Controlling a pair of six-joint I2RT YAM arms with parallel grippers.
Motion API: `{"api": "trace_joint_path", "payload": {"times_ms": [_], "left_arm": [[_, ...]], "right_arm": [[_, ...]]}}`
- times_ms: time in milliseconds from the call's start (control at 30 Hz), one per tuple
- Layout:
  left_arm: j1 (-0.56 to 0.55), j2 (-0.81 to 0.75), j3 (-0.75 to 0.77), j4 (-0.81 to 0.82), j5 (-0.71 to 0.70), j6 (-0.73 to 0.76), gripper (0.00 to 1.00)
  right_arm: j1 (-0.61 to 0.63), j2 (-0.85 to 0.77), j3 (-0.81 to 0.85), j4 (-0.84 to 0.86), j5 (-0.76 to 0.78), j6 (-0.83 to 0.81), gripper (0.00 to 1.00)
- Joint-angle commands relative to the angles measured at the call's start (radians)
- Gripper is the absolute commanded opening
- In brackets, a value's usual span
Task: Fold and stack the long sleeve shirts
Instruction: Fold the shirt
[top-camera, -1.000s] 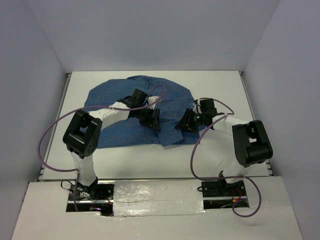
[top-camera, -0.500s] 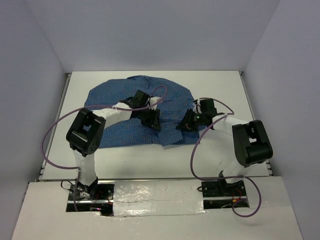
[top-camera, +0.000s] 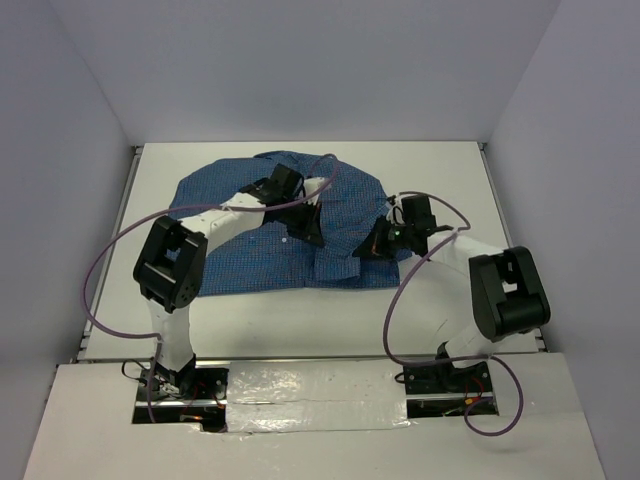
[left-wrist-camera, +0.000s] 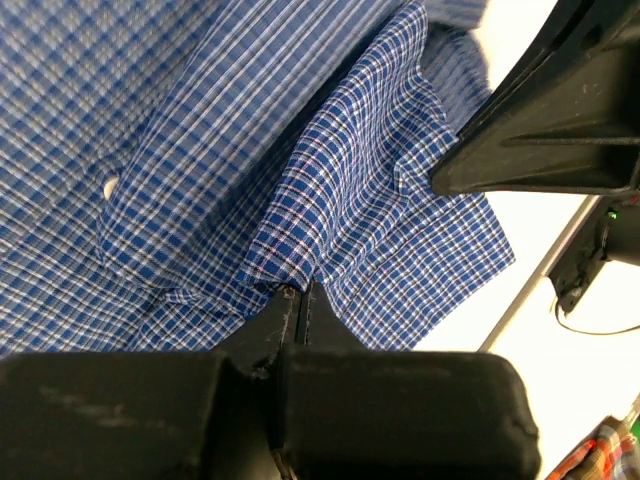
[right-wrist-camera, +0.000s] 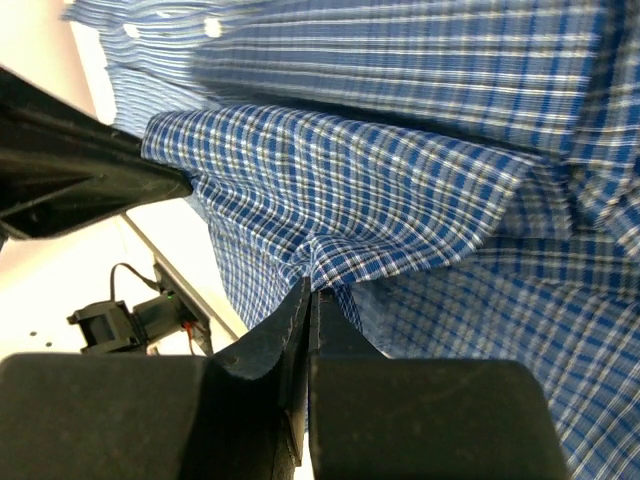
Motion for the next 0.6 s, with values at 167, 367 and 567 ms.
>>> {"api": "trace_joint_path", "payload": {"times_ms": [167, 367, 567], "left_arm": [[0.001, -0.068, 0.057, -0.213, 0.054, 0.179, 0.00], [0.001, -0.105, 0.067, -0.178, 0.112, 0.179, 0.00], [0.002, -0.046, 0.144, -0.161, 0.065, 0.147, 0.00]], "right_arm": [[0.015, -0.227, -0.020, -0.124, 0.009, -0.045, 0.00], [0.015, -0.367, -0.033, -0.154, 0.038, -0.063, 0.00], [0.013, -0.263, 0.050, -0.132, 0.058, -0.083, 0.00]]}}
